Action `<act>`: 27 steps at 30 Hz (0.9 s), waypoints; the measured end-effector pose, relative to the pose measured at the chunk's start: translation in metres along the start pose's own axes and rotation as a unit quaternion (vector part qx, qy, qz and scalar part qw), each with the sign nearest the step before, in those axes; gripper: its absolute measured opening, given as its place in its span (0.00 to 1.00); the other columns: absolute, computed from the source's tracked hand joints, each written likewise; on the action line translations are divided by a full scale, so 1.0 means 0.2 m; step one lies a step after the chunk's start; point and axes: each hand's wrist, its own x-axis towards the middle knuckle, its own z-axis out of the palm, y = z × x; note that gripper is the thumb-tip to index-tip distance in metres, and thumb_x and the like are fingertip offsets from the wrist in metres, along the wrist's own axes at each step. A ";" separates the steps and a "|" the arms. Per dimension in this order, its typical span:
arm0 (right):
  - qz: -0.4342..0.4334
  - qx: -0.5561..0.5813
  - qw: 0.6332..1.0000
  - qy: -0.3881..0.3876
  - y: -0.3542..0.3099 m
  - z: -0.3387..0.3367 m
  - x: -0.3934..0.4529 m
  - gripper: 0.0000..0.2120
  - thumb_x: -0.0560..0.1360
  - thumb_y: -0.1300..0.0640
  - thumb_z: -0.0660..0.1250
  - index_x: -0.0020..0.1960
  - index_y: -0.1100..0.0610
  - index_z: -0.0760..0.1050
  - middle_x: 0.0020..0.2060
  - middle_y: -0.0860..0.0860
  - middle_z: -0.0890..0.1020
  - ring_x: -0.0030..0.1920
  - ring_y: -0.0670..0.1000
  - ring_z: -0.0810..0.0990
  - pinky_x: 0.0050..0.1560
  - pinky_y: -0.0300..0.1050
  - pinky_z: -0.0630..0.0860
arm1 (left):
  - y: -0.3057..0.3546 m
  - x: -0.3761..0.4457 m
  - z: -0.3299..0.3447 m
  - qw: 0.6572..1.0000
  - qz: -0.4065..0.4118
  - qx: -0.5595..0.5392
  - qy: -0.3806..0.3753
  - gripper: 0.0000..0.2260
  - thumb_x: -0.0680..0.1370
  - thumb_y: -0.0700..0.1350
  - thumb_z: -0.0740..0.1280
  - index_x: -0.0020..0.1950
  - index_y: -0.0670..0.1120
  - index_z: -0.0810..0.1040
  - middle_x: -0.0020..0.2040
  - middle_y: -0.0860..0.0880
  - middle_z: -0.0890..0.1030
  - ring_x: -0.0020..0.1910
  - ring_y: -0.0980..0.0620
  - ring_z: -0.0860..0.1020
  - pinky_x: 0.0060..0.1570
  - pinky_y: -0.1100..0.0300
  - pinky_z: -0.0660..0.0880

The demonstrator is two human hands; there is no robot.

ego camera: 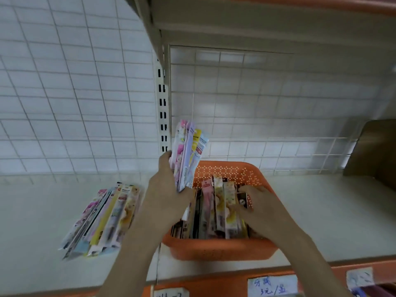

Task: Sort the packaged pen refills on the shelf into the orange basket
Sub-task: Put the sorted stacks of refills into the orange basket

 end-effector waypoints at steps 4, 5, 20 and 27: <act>-0.055 0.019 0.996 0.064 0.05 -0.04 -0.04 0.12 0.77 0.51 0.62 0.60 0.51 0.74 0.53 0.47 0.79 0.52 0.47 0.77 0.53 0.40 0.73 | -0.03 0.04 0.16 0.997 -0.013 0.069 -0.035 0.43 0.74 0.38 0.66 0.76 0.53 0.38 0.70 0.44 0.67 0.59 0.43 0.75 0.48 0.58 0.74; -0.062 0.021 0.995 0.073 0.05 -0.04 -0.05 0.11 0.77 0.52 0.62 0.59 0.51 0.74 0.52 0.47 0.80 0.52 0.47 0.78 0.53 0.40 0.74 | -0.04 0.06 0.19 0.995 -0.015 0.094 -0.042 0.44 0.74 0.37 0.66 0.76 0.53 0.36 0.71 0.43 0.65 0.60 0.43 0.75 0.48 0.58 0.73; -0.103 0.001 0.989 0.105 -0.04 -0.03 -0.02 0.11 0.78 0.50 0.61 0.59 0.50 0.74 0.52 0.47 0.80 0.49 0.47 0.78 0.50 0.42 0.76 | -0.08 -0.01 0.08 0.970 0.077 0.226 0.052 0.18 0.75 0.55 0.63 0.63 0.51 0.73 0.59 0.51 0.76 0.59 0.49 0.73 0.56 0.60 0.68; -0.166 0.079 0.980 0.077 -0.37 0.06 -0.01 0.15 0.78 0.52 0.61 0.64 0.52 0.71 0.54 0.48 0.80 0.52 0.47 0.79 0.52 0.39 0.74 | -0.39 -0.15 -0.30 0.965 -0.008 0.196 0.172 0.12 0.76 0.47 0.65 0.57 0.45 0.79 0.54 0.47 0.81 0.49 0.46 0.80 0.44 0.62 0.70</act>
